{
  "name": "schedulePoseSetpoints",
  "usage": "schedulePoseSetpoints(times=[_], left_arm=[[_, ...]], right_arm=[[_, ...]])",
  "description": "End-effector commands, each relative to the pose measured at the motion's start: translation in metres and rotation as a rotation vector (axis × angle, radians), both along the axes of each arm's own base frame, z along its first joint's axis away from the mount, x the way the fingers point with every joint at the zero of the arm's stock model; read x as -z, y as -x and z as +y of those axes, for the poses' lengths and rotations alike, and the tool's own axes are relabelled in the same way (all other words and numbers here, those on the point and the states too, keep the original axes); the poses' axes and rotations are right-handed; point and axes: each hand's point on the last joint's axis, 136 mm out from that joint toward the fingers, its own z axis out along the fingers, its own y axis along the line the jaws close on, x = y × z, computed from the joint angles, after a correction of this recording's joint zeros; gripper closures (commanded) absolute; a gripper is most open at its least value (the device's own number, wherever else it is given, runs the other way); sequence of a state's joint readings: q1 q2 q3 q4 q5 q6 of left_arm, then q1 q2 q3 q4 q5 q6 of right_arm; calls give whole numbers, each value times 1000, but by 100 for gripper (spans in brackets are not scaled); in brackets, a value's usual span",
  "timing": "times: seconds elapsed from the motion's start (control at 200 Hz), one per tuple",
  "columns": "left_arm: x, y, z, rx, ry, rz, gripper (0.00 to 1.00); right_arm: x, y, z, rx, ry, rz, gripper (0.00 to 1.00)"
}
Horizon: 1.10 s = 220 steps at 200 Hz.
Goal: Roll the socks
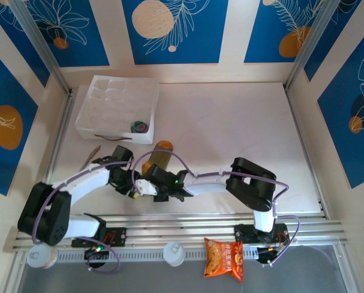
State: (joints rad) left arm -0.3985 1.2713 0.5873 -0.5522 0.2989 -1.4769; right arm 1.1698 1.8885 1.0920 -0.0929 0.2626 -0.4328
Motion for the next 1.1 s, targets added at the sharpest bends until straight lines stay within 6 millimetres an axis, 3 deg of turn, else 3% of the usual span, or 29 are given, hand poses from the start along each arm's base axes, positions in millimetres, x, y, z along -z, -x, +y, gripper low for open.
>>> schedulePoseSetpoints(times=[0.0,0.15,0.31,0.485,0.775,0.955,1.095], left_arm=[[-11,16,15,-42,-36,10,38],[-25,14,18,-71,-17,-45,28],[-28,22,21,-81,-16,-25,28],[-25,32,23,-71,-19,1,32],[-10,38,27,-85,-36,25,40],[11,24,16,-148,39,-4,49],[18,12,11,-148,57,2,54]], right_arm=[[51,35,-46,113,163,380,100],[61,47,-48,192,160,630,100],[67,45,-48,273,169,794,100],[73,39,-49,326,195,863,100],[75,34,-50,336,195,806,100],[69,25,-50,295,149,599,100],[61,5,-48,296,114,421,100]])
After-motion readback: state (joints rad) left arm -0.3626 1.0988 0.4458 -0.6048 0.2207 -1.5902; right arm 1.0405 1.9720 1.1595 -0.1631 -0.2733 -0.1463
